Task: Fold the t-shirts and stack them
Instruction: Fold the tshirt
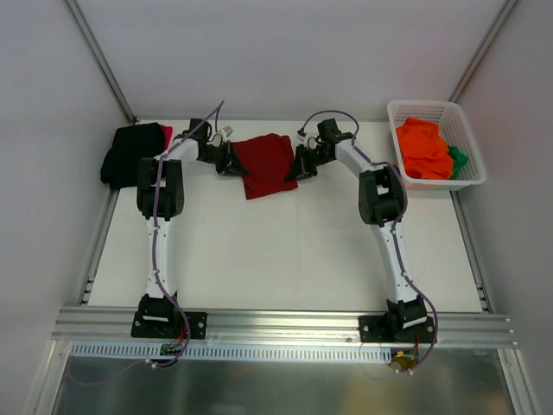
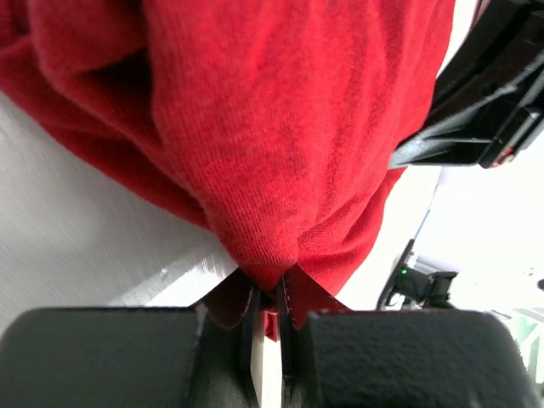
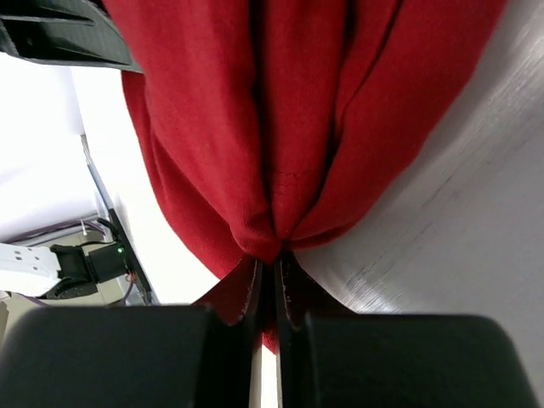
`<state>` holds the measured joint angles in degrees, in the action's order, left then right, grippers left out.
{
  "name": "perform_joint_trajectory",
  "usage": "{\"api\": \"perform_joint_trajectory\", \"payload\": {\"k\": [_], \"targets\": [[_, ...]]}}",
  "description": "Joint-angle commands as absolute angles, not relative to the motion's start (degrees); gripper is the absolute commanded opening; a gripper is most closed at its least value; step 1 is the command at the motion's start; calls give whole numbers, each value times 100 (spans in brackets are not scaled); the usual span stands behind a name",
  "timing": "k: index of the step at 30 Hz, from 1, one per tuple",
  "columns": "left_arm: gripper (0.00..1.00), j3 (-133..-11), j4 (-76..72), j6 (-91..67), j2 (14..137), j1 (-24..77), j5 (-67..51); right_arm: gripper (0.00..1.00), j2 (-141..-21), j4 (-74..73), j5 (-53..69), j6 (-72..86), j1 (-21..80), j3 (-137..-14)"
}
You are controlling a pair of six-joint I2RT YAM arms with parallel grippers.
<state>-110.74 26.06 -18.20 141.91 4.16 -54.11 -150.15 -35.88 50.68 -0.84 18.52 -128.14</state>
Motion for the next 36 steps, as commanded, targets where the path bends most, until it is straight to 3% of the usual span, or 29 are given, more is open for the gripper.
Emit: {"api": "perform_joint_trajectory", "payload": {"k": [1,6,16,21,24,25,26,27,32,36], "targets": [[0,-10794,2856,-1363,13598,466,-5423,0,-14872,-3621,5062,-351,1969,-12491],[0,-10267,2900,-1082,13027,474,-5484,0,-14389,-3814,5115,-825,2197,-11989],[0,-9967,4832,702,12700,914,-5283,0,-13220,-5912,4729,-3013,2698,-10812],[2,-9687,5168,1098,12639,941,-4861,0,-12797,-6047,4474,-3401,2689,-10135],[36,-9642,5168,1186,12604,940,-4851,0,-12727,-6003,4544,-3384,2698,-10002],[64,-9633,5168,1187,12569,932,-4886,4,-12735,-6003,4535,-3358,2698,-10011],[78,-9624,5168,1187,12534,923,-4913,17,-12753,-5986,4509,-3331,2698,-10028],[98,-9554,5072,1187,12307,862,-4913,61,-12675,-5759,4352,-3174,2681,-9837],[99,-9195,4861,1152,11849,730,-4887,77,-12358,-5170,4341,-2910,2619,-9510],[99,-8606,4580,1020,11620,694,-4756,79,-12024,-4651,4614,-2576,2339,-9343]]}}
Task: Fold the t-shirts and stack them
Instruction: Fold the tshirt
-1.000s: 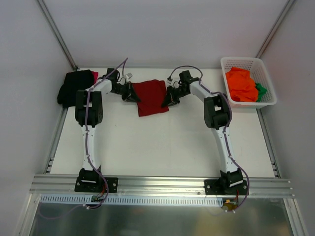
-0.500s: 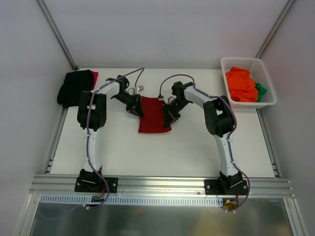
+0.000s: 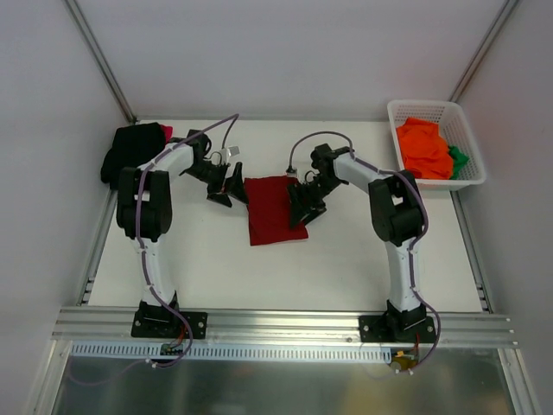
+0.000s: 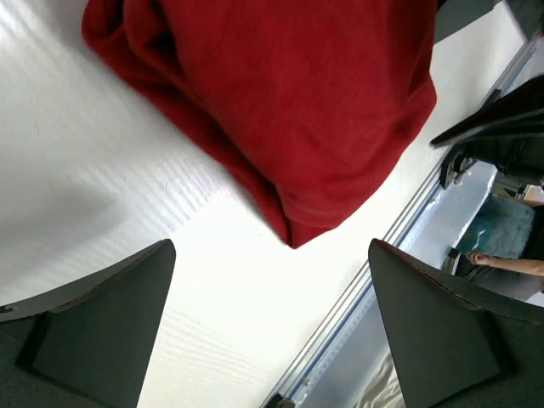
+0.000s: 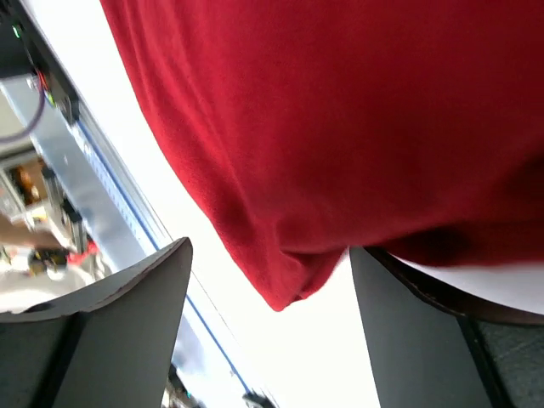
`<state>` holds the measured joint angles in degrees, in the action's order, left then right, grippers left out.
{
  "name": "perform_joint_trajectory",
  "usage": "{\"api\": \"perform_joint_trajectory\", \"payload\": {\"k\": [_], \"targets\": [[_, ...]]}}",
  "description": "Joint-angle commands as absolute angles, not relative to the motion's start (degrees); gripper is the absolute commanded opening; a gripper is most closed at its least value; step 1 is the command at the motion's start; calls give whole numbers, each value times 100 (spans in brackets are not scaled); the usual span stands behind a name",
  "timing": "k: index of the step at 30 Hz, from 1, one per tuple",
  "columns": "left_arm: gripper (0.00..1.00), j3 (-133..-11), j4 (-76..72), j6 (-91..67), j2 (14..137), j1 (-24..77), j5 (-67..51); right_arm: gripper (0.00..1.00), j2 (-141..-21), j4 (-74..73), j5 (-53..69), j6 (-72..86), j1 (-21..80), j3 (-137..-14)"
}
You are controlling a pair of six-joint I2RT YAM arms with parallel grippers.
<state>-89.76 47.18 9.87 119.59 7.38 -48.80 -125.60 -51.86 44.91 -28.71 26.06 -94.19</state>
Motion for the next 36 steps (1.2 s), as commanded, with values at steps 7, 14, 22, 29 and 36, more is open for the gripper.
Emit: {"api": "perform_joint_trajectory", "payload": {"k": [7,14,22,29,36], "targets": [[99,-7982,3887,494,11664,1116,-4211,79,-10637,-2886,4465,-1452,1513,-8729],[99,-7024,1796,-912,11505,1415,-4252,79,-9677,-1531,4289,-581,783,-8130],[99,-5968,-1139,-2899,11935,1450,-4623,79,-9387,-1090,4456,-18,264,-7858],[90,-6169,-1494,-3322,12400,1617,-4842,79,-9343,-1020,4429,-18,167,-7769],[0,-6600,-1231,-3419,12691,1696,-5185,79,-9360,-993,4500,130,123,-7726]]}}
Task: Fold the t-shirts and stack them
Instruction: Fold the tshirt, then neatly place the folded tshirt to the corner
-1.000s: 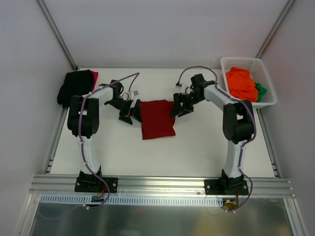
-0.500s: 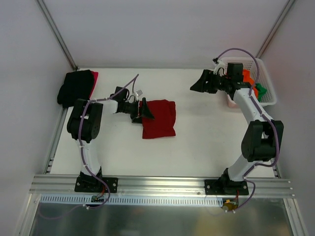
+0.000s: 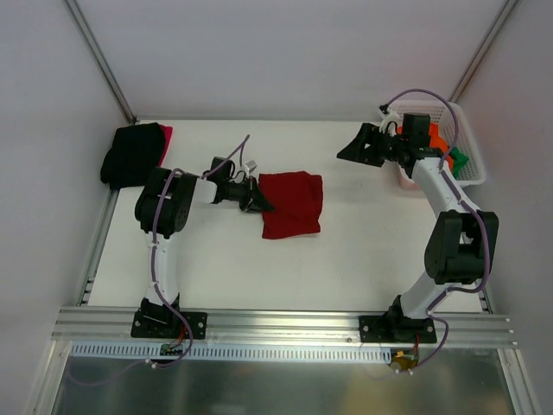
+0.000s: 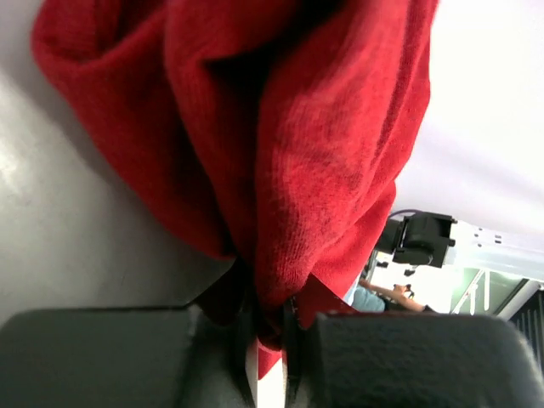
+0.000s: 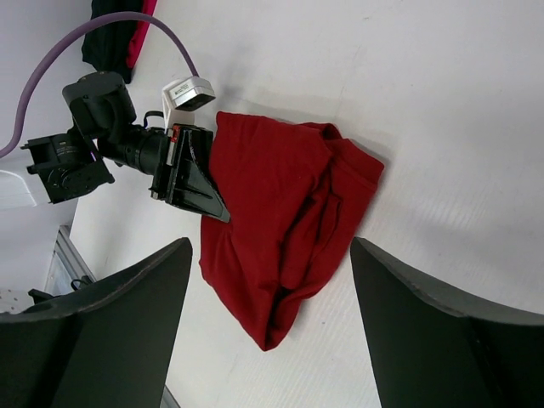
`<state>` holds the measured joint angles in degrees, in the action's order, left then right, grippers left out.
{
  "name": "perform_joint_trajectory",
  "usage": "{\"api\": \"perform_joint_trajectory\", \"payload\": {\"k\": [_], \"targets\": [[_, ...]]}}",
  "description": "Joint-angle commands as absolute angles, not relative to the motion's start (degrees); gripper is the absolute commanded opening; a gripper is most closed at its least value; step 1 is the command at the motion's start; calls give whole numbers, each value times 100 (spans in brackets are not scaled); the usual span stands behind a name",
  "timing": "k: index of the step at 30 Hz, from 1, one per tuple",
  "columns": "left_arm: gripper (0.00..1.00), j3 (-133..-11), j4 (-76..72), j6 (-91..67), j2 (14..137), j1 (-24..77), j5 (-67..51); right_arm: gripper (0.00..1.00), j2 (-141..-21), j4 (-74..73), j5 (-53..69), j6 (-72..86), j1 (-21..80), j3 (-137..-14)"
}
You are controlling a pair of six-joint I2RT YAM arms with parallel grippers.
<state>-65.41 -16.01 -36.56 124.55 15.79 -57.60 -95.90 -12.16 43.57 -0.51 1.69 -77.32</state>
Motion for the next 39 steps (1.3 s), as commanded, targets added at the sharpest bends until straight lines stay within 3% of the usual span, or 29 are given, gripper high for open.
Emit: {"api": "perform_joint_trajectory", "payload": {"k": [1,6,16,28,33,39], "targets": [[0,-6618,-1196,-3402,12718,1696,-5229,79,-9360,-976,4509,141,123,-7699],[0,-6925,-853,-3059,12621,1687,-5334,79,-9369,-958,4553,97,97,-7629],[0,-9210,2151,-785,11883,1661,-4809,79,-9343,-1055,4518,-246,79,-7497],[0,-9422,2610,-53,11013,1380,-4316,79,-9334,-1195,4456,-439,88,-7427],[0,-9965,3329,482,11039,722,-4272,79,-9264,-1239,4403,-562,88,-7348],[0,-10591,4025,1660,11013,220,-3166,79,-9308,-1257,4395,-589,88,-7365]]}}
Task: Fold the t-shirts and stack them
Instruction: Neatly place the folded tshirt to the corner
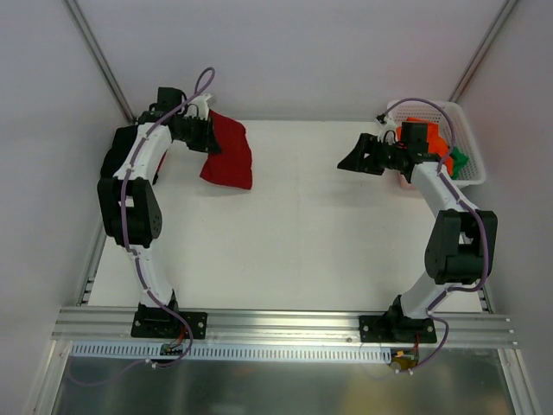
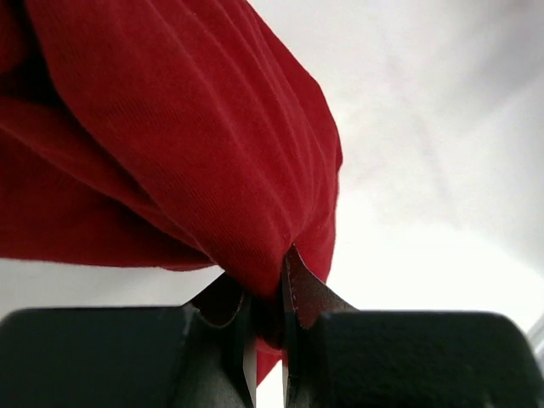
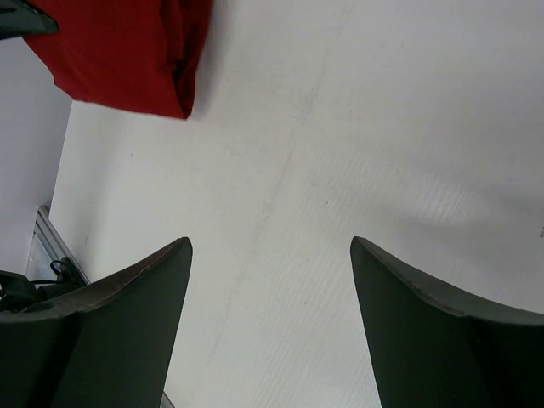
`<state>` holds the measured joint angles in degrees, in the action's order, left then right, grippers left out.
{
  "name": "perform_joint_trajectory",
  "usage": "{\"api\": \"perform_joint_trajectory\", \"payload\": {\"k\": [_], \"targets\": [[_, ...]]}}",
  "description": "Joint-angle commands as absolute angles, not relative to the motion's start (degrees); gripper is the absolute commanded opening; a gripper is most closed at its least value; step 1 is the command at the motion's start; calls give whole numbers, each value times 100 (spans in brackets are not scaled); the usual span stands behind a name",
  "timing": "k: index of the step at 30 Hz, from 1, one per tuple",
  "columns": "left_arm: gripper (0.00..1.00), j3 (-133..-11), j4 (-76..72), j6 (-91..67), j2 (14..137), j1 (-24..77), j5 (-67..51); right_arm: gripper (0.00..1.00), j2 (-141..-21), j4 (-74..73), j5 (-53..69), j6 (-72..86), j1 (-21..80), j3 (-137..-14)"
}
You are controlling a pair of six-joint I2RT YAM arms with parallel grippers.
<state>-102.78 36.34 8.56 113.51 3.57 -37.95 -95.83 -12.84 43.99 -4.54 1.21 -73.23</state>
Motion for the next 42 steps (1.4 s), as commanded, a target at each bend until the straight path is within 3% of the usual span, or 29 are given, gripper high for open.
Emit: {"api": "perform_joint_trajectory", "payload": {"k": [1,13,22,37,42], "targets": [[0,-10634,4025,1844,10995,124,-3051,79,-9316,-1257,4395,-589,105,-7374],[0,-10600,3666,3549,10758,35,-1223,79,-9316,-1310,4342,-677,202,-7392],[0,-10731,3621,3578,10986,-210,-1186,79,-9264,-1310,4342,-677,202,-7365],[0,-12242,3718,4763,11777,-554,-414,79,-9334,-1318,4342,-642,220,-7392],[0,-13946,3709,4948,12645,-694,-194,79,-9308,-1327,4316,-659,237,-7374]]}}
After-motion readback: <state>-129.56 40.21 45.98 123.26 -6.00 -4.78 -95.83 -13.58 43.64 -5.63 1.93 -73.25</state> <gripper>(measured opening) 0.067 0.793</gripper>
